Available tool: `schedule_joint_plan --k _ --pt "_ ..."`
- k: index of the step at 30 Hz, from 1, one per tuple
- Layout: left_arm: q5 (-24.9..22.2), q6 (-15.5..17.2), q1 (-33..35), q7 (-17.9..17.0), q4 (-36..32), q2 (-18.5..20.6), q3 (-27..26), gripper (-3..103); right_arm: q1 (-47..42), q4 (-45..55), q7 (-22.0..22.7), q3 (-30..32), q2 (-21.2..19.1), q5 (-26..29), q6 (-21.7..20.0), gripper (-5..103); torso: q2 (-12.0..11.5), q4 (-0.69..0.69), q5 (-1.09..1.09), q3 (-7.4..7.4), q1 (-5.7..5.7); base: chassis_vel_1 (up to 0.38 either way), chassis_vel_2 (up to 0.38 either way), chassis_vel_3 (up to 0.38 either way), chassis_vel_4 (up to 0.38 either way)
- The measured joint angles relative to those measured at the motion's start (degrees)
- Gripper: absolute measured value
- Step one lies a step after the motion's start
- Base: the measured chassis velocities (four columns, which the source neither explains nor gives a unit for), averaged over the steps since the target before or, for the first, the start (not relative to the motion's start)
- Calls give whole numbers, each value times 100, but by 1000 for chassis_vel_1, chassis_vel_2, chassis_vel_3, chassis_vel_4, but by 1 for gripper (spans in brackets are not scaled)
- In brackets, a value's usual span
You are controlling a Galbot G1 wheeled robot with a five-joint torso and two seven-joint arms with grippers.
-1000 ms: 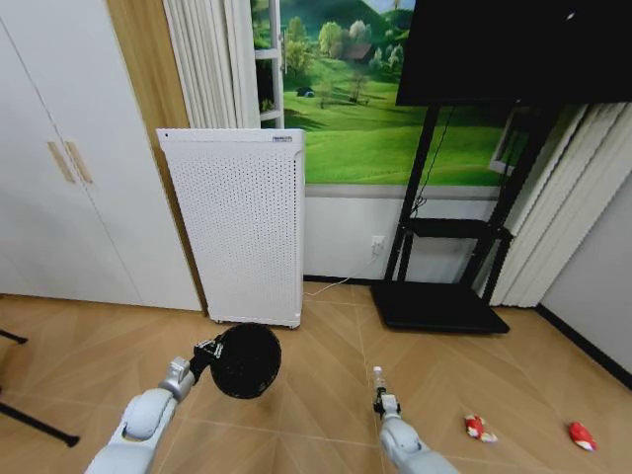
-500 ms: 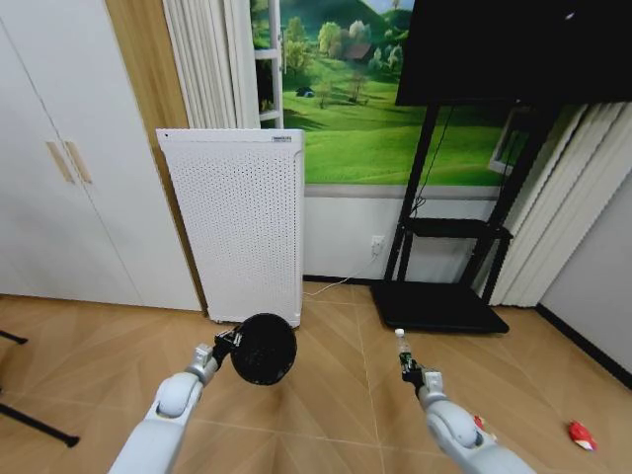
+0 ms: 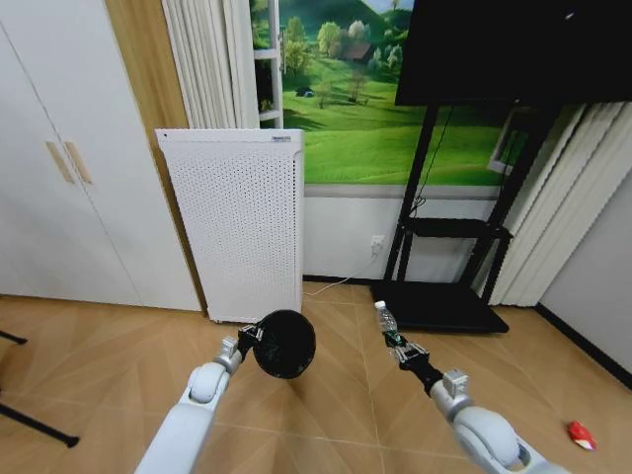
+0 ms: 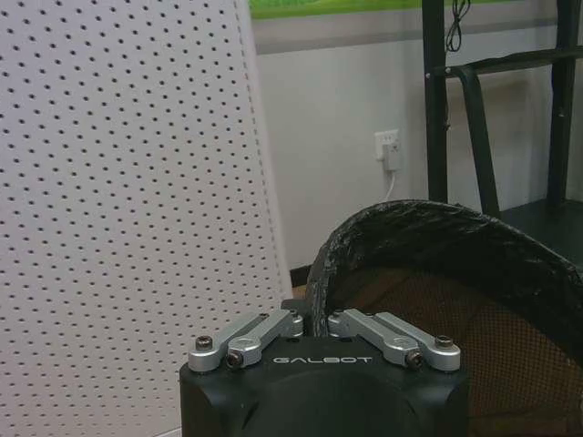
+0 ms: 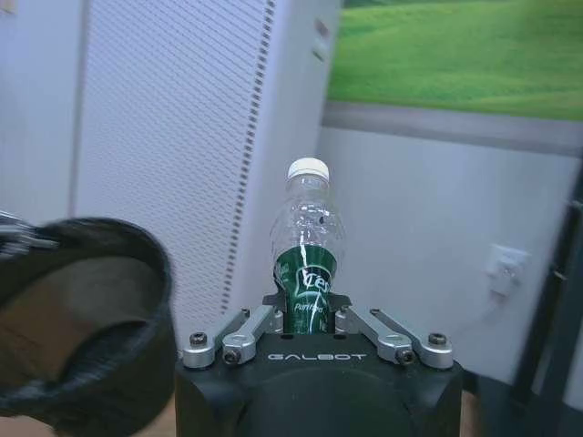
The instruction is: Pick up the trash bin and place the garbage on the floor into it.
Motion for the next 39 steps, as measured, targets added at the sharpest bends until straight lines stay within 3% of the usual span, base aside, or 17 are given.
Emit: schedule_joint_plan --k 6,23,31,39 --pt "98 15 -38 -30 101 -298 231 7 216 46 -354 -493 56 -264 301 20 0 0 0 0 0 0 0 0 0" --pt "302 -48 -127 -130 631 -799 616 7 1650 -697 -239 -2117 599 -475 246 20 0 0 -1 0 0 0 0 0 0" --pt "391 -59 -120 -159 722 -965 676 7 2132 -1263 -201 -2626 918 -603 286 20 0 0 0 0 0 0 0 0 0" --pt "420 -70 -56 -159 679 -952 703 7 2258 -1484 -158 -2737 999 -707 331 20 0 0 -1 0 0 0 0 0 0"
